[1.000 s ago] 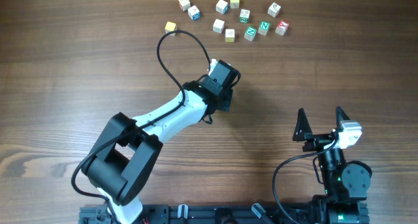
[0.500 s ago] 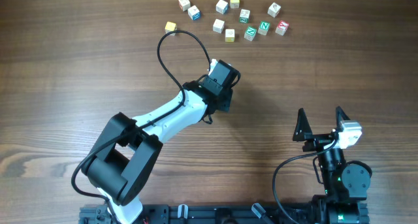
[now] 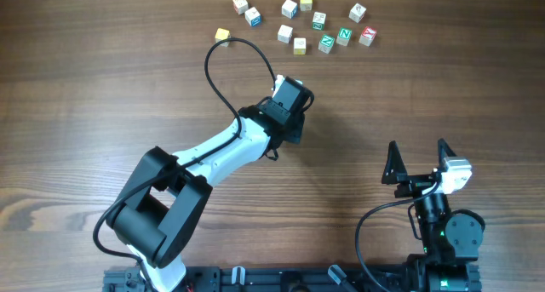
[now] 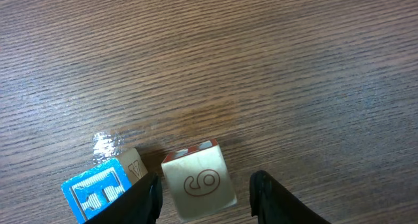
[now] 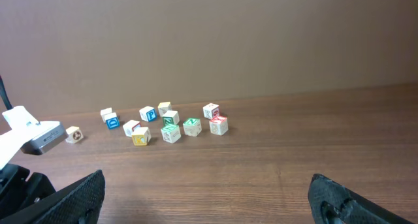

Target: Form a circle

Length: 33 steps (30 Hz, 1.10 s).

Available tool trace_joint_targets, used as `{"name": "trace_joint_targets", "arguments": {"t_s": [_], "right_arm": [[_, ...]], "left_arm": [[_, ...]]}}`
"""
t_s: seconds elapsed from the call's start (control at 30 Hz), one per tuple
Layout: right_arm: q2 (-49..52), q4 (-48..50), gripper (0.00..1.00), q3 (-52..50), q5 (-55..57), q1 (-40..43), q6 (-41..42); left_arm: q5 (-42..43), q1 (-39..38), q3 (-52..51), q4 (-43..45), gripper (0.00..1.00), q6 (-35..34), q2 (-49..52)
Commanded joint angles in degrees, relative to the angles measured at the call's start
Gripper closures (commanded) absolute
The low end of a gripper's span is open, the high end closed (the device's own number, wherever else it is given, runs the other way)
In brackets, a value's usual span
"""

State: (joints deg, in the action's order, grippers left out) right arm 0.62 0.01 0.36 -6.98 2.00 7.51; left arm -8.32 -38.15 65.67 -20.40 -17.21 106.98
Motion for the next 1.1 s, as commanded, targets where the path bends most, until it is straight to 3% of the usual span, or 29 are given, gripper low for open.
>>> {"name": "trace_joint_targets", "arguments": {"t_s": [0.0,0.63,1.07], "right_arm": [[-0.42,0.33,0.00,-0.07,0.96,0.33,0.39],[-0.42,0.33,0.00,-0.07,0.96,0.33,0.37],[-0.42,0.33,0.00,-0.07,0.98,0.33,0.37]], "left_arm": [[-0.13,-0.26,-0.57,0.33,0.54,0.46,0.72],[5.46,-1.86,1.27,5.40,0.53,0.24,0.61],[7.21,-4.00,0.98,1.97,0.57,0.50,3.61]]}}
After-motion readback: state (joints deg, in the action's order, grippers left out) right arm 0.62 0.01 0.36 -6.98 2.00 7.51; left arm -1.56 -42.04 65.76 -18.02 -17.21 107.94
